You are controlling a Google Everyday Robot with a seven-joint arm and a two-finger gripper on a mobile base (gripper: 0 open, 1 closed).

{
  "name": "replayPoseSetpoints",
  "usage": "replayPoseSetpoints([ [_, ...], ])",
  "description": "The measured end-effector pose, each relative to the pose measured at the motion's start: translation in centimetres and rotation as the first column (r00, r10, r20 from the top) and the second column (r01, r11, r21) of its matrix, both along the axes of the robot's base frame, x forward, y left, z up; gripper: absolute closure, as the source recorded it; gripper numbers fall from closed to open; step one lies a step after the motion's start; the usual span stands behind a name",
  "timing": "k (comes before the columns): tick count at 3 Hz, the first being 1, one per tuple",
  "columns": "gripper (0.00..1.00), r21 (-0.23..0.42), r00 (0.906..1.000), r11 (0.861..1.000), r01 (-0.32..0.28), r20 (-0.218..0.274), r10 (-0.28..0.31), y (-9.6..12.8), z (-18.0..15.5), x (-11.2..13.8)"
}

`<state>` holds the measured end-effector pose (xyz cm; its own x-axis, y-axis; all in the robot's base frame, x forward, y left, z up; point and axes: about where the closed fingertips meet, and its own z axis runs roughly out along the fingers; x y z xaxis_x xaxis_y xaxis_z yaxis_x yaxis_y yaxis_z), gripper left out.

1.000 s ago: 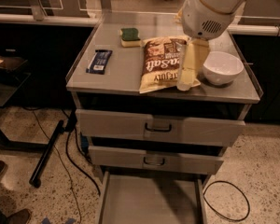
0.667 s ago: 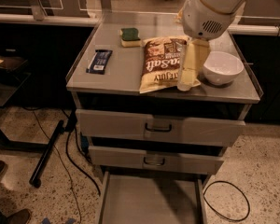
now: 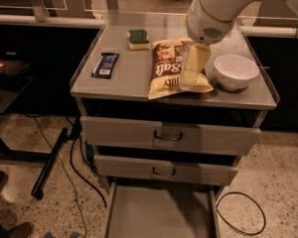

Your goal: Place brown chip bag into bottom drawer

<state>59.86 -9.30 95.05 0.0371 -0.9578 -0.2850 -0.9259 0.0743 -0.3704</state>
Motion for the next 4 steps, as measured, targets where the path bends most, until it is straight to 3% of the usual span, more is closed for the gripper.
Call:
replayPoseSetpoints([
  [2,0.0,0.014,0.9985,0.999,0.041,-0.036,-0.04,-0.9,-6.2,4.1],
  [3,0.0,-0.02,0.9982,0.999,0.037,-0.045,-0.038,-2.1,-8.2,7.3],
  [4,0.0,-0.02,0.9982,0.999,0.037,-0.045,-0.038,-2.1,-8.2,7.3],
])
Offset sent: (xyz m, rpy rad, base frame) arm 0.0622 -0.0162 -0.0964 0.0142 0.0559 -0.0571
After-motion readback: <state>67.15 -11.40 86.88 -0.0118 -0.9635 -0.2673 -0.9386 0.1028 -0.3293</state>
